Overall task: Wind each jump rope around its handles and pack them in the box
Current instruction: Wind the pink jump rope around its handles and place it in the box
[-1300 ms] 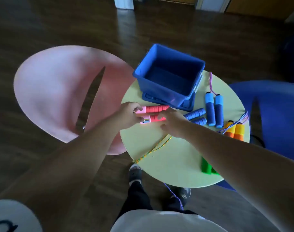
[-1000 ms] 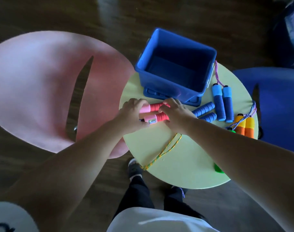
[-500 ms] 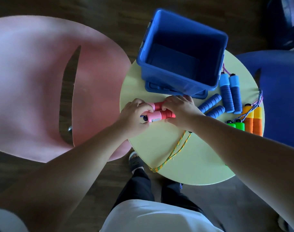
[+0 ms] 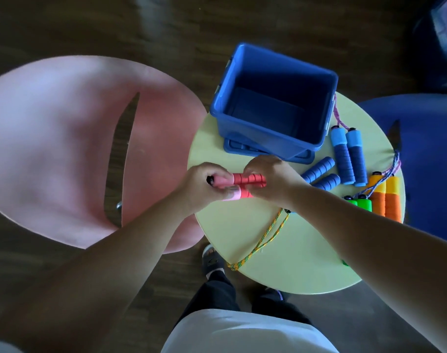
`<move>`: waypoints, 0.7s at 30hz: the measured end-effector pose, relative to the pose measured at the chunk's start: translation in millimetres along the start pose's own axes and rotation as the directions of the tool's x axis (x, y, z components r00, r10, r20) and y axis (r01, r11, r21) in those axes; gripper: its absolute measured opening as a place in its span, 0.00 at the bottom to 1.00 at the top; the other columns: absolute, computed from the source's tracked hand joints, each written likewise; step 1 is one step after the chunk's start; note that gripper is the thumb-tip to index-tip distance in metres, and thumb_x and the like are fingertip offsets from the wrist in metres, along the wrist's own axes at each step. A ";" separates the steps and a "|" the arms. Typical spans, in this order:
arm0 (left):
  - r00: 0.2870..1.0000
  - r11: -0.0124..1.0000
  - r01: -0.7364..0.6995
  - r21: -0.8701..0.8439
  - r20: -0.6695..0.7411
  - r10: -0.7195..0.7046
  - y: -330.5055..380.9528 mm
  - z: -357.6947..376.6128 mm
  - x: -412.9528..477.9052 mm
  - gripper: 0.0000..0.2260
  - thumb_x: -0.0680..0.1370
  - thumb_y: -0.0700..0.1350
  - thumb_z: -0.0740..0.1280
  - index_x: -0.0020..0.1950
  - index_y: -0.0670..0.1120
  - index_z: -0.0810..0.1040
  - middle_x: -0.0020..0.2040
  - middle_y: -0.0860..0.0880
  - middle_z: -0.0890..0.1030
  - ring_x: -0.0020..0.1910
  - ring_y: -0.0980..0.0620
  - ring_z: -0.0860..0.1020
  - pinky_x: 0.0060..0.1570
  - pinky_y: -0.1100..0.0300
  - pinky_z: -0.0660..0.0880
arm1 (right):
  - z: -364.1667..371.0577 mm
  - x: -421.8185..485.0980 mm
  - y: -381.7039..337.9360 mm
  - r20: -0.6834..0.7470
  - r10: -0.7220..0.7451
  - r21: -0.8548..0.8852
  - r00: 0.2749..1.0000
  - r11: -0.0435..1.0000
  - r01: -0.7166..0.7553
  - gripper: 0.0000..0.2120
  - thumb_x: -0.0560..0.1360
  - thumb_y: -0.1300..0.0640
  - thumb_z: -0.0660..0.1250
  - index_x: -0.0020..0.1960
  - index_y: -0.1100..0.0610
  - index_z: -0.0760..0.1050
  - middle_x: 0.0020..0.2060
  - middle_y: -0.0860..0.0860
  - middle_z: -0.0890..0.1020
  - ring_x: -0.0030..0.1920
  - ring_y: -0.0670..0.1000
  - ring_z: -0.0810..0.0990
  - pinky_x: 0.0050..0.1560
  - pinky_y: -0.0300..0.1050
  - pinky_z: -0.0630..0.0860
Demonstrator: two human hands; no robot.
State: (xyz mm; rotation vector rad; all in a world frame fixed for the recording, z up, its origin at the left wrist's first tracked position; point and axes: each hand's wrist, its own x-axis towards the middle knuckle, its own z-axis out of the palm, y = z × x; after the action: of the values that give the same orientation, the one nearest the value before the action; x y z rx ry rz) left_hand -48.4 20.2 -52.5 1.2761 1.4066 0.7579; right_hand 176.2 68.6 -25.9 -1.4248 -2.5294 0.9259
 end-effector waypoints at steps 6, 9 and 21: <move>0.990 0.986 0.127 -0.107 -0.048 -0.132 -10.0 15.0 -10.6 0.18 0.63 0.33 0.84 0.49 0.43 0.86 0.53 0.53 0.86 0.52 0.54 0.84 0.58 0.56 0.80 | 12.2 -13.0 9.7 0.073 0.138 0.005 0.988 0.990 -0.139 0.14 0.72 0.47 0.78 0.56 0.48 0.82 0.60 0.48 0.77 0.63 0.50 0.73 0.62 0.42 0.70; 0.981 0.953 0.165 -0.255 -0.062 -0.186 0.8 12.9 -22.8 0.17 0.65 0.29 0.81 0.50 0.43 0.86 0.51 0.55 0.87 0.51 0.53 0.84 0.57 0.54 0.82 | 3.2 -19.1 9.5 0.034 0.266 0.238 0.963 0.934 -0.266 0.15 0.70 0.48 0.80 0.54 0.46 0.81 0.59 0.45 0.75 0.58 0.48 0.76 0.56 0.41 0.71; 0.992 0.909 -0.005 -0.417 -0.113 -0.046 94.4 -20.4 -64.0 0.19 0.62 0.29 0.80 0.45 0.48 0.88 0.55 0.50 0.86 0.51 0.49 0.83 0.47 0.59 0.82 | -73.6 -55.9 -37.4 0.012 0.165 0.882 0.986 0.463 -0.088 0.07 0.82 0.60 0.68 0.58 0.52 0.75 0.41 0.51 0.82 0.33 0.55 0.79 0.29 0.46 0.72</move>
State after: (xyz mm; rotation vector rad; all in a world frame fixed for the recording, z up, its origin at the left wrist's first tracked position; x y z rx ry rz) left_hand -46.9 -15.2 57.8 0.8914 1.2621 1.0713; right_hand 206.2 43.3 65.7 -1.1956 -1.3791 1.7902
